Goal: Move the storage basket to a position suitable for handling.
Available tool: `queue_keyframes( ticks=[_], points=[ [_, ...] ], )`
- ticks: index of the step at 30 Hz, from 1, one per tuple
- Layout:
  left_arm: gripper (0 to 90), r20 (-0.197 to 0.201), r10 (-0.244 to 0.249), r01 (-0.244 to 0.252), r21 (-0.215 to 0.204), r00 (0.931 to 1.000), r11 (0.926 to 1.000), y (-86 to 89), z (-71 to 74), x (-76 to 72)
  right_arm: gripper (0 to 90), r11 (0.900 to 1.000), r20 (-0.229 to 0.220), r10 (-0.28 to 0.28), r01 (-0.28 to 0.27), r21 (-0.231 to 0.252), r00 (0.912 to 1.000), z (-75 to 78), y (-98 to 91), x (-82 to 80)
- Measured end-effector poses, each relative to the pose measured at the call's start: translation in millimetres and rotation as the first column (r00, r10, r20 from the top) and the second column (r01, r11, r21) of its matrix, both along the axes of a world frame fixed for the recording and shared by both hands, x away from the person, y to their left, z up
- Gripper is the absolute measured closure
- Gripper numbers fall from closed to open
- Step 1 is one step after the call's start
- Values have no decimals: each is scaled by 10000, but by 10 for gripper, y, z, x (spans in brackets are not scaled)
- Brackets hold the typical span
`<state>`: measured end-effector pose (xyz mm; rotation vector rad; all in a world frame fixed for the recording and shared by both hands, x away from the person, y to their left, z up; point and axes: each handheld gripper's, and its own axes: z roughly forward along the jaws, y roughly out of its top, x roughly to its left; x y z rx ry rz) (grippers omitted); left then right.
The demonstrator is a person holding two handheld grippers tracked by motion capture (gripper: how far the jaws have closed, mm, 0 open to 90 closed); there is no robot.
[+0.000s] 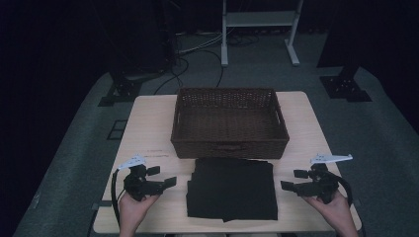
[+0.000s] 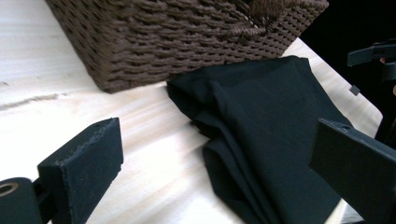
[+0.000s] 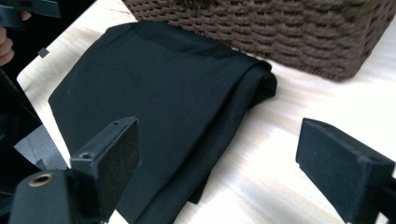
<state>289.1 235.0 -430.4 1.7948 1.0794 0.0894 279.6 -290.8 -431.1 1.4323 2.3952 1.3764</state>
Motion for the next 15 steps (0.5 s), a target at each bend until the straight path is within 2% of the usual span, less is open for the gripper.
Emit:
queue_keyframes(
  ticks=[2, 7, 8, 11, 12, 15],
  points=[
    [24, -109, -89, 89, -45, 9999, 10000, -64, 26, -7, 130, 9999, -386, -34, 28, -158, 9992, -18, 61, 32],
    [24, -374, -194, 197, 66, 9991, 9998, -162, 41, 7, 130, 9997, -670, 100, -115, -219, 9977, -48, 133, 65],
    [24, -601, -292, 300, 124, 9978, 9995, -208, 30, 33, 130, 9995, -781, 152, -173, -256, 9968, -64, 175, 83],
    [24, -797, -334, 347, 157, 9963, 9993, -263, 6, 56, 131, 9993, -920, 265, -287, -228, 9954, -92, 233, 116],
    [24, -1007, -423, 459, 333, 9940, 9984, -312, -18, 81, 131, 9993, -988, 288, -311, -217, 9947, -99, 253, 127],
    [24, -1280, -435, 502, 489, 9908, 9975, -379, -49, 104, 131, 9989, -1126, 378, -406, -231, 9929, -121, 313, 149]
  ],
)
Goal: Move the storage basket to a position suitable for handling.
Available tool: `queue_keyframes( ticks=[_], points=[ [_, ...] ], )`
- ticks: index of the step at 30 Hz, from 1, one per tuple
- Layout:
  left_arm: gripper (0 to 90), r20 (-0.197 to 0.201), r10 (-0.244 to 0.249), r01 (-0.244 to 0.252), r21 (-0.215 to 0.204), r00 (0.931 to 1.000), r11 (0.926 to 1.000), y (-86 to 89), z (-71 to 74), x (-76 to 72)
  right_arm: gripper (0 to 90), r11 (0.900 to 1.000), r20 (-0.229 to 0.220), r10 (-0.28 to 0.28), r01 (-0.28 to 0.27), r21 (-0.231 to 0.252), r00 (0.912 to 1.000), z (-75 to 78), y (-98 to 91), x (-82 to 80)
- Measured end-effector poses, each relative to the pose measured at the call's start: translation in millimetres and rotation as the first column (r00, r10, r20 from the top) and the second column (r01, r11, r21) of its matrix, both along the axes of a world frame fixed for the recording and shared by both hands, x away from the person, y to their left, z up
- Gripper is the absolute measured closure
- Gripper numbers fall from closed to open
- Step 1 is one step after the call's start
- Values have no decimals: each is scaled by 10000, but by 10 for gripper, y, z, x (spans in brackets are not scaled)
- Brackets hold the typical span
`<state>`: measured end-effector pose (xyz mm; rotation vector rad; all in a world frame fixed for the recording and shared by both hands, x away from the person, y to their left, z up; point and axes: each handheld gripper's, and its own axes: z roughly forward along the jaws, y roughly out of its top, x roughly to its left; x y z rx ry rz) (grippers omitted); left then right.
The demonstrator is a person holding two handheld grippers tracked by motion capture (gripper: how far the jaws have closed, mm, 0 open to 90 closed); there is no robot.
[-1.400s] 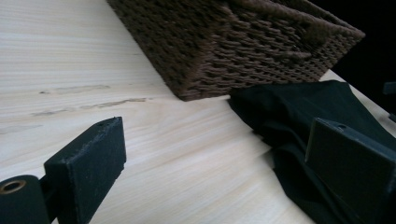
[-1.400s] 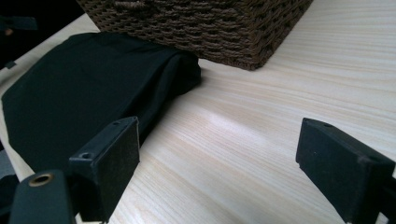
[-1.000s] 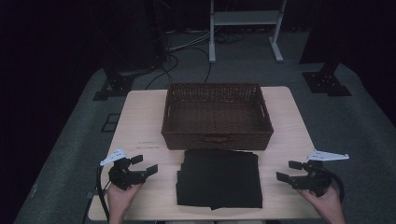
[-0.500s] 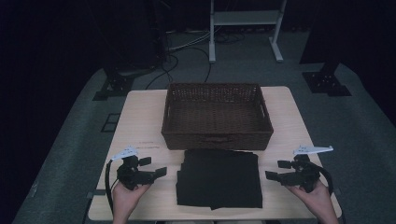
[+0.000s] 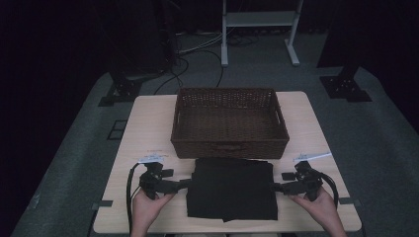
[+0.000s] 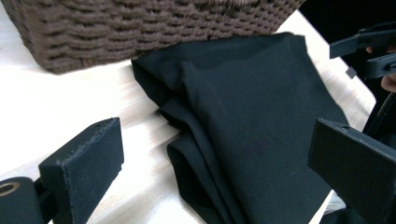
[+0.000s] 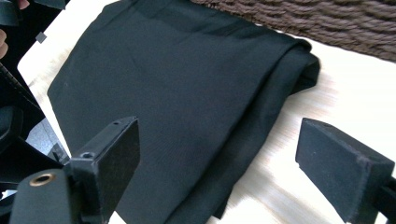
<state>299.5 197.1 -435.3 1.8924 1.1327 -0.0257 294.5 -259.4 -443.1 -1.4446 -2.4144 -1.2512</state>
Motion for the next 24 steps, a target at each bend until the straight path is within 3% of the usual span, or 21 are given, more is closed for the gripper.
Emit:
queue_keyframes(
  ticks=[8, 13, 18, 24],
  points=[
    [28, -770, -186, 203, 211, 9969, 9996, -154, -93, 50, 134, 10000, -338, 52, -53, -23, 9994, -59, 69, 65],
    [29, -957, -199, 242, 440, 9952, 9987, -234, -143, 74, 135, 9999, -536, 86, -92, -106, 9985, -117, 114, 102],
    [34, -1425, -311, 419, 731, 9893, 9964, -321, -228, 97, 137, 9995, -876, 161, -185, -266, 9960, -232, 177, 162],
    [46, -1721, -360, 507, 819, 9844, 9953, -368, -299, 122, 146, 9995, -1301, 51, -91, -303, 9915, -336, 169, 205]
  ],
)
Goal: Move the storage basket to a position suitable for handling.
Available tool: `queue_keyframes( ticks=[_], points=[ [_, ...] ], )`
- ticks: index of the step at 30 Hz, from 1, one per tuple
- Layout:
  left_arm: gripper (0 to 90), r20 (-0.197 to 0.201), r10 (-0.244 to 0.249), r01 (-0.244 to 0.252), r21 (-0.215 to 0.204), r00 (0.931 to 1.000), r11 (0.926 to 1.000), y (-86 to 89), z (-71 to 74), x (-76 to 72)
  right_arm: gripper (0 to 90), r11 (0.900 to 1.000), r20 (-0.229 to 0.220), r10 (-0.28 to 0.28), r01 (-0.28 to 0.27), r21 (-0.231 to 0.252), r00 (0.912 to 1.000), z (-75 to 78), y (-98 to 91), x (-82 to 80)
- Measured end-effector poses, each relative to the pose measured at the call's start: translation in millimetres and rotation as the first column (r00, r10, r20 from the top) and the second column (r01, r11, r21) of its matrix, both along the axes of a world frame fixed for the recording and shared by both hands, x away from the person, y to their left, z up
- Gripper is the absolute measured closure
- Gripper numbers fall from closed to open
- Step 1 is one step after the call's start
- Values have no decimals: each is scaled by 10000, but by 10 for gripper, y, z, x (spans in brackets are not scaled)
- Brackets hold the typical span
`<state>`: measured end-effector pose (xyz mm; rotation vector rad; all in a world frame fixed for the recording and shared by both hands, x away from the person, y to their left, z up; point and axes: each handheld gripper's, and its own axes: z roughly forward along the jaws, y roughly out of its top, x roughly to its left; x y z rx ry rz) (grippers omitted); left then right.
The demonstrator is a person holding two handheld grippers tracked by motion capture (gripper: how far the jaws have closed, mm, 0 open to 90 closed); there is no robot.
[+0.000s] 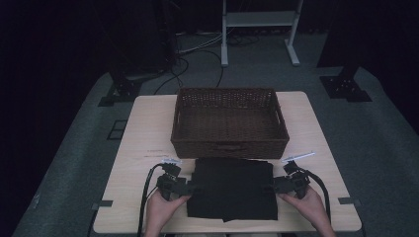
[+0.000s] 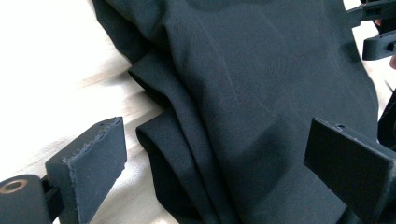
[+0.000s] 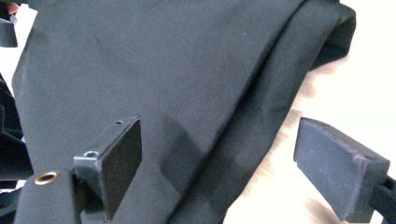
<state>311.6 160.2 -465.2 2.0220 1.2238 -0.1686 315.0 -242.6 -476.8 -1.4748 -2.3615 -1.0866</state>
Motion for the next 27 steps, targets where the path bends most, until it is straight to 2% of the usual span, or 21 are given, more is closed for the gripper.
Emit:
queue_keyframes(
  ticks=[6, 12, 18, 27],
  points=[
    [48, -191, -102, 106, 211, 9998, 9997, -73, -47, 23, 159, 10000, -178, 70, -70, -21, 9998, -27, 28, 15],
    [48, -451, -141, 150, 191, 9989, 9997, -122, -106, 47, 198, 9998, -269, 190, -190, 10, 9995, -37, 84, 41],
    [53, -406, -163, 170, 175, 9990, 9997, -164, -115, 49, 260, 9995, -325, 313, -316, -72, 9990, -33, 171, 57],
    [59, -490, -877, 882, 89, 9949, 9961, -410, -118, 90, 358, 9973, -293, 713, -718, -159, 9970, -34, 349, 107]
  ],
)
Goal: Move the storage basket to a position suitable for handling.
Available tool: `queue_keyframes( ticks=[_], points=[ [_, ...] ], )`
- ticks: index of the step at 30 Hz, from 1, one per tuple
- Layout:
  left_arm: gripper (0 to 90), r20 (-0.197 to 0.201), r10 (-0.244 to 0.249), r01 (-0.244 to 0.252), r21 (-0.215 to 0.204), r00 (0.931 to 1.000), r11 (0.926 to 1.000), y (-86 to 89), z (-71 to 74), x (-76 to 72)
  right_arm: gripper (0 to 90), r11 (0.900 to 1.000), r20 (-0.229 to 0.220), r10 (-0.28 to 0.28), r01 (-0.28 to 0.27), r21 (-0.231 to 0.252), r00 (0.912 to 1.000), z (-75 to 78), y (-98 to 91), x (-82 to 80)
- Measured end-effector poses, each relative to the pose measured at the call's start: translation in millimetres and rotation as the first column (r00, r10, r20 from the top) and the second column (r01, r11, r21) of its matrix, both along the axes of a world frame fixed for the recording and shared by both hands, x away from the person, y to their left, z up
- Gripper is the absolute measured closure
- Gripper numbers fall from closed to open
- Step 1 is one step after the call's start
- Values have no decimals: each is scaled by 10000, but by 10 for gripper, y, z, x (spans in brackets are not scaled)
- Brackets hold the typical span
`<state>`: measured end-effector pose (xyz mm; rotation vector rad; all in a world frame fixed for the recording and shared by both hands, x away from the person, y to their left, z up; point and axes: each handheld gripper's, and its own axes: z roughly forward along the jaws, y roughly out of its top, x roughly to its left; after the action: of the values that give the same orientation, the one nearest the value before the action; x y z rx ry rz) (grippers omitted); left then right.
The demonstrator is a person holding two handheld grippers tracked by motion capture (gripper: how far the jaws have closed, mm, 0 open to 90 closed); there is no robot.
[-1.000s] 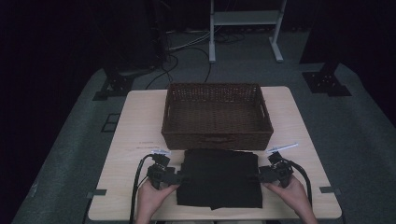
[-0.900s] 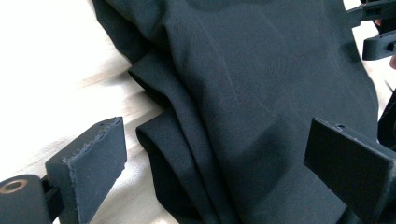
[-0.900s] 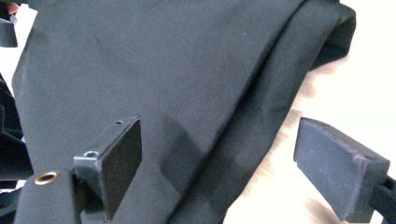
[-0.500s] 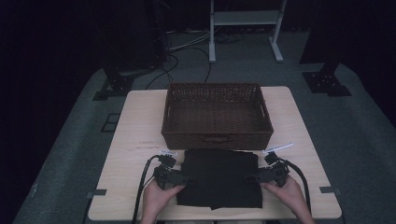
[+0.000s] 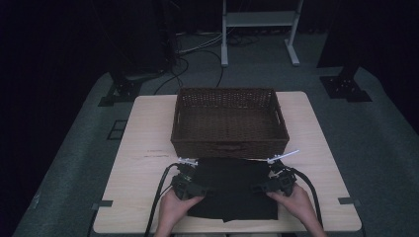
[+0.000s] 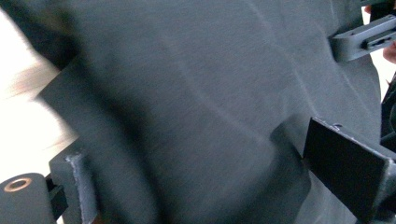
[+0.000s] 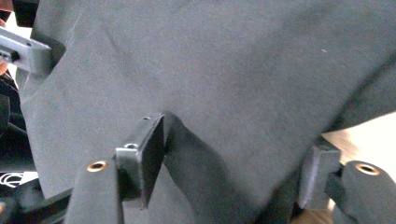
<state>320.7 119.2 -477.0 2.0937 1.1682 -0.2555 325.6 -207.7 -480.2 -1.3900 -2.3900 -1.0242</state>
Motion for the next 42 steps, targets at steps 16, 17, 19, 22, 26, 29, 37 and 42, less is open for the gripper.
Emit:
queue_keyframes(
  ticks=[16, 17, 19, 22, 26, 29, 37, 42],
  points=[
    [282, 200, -327, 330, -163, 9993, 9993, -100, -19, 32, 576, 9992, 92, 277, -274, -307, 9996, -4, 118, 33],
    [310, 200, -327, 330, -163, 9993, 9993, -100, -19, 32, 599, 9989, 97, 328, -324, -348, 9994, -4, 128, 34],
    [392, 248, -500, 509, -413, 9984, 9978, -95, -16, 35, 649, 9982, 77, 429, -425, -427, 9991, -5, 152, 35],
    [513, 354, -620, 642, -635, 9974, 9959, -89, -9, 38, 692, 9976, 72, 526, -522, -464, 9986, -9, 173, 46],
    [621, 399, -799, 829, -788, 9960, 9934, -90, -15, 54, 729, 9963, 290, 664, -646, -564, 9974, 0, 198, 37],
    [658, 523, -1009, 1043, -660, 9935, 9924, -104, 3, 49, 735, 9949, 443, 748, -716, -704, 9962, 15, 211, 20],
    [667, 611, -1330, 1366, -588, 9892, 9889, -106, 20, 53, 737, 9933, 670, 902, -848, -789, 9937, 30, 221, -9],
    [668, 663, -1199, 1248, -770, 9906, 9892, -84, 20, 33, 748, 9932, 937, 940, -869, -768, 9912, 65, 207, -41]
  ],
)
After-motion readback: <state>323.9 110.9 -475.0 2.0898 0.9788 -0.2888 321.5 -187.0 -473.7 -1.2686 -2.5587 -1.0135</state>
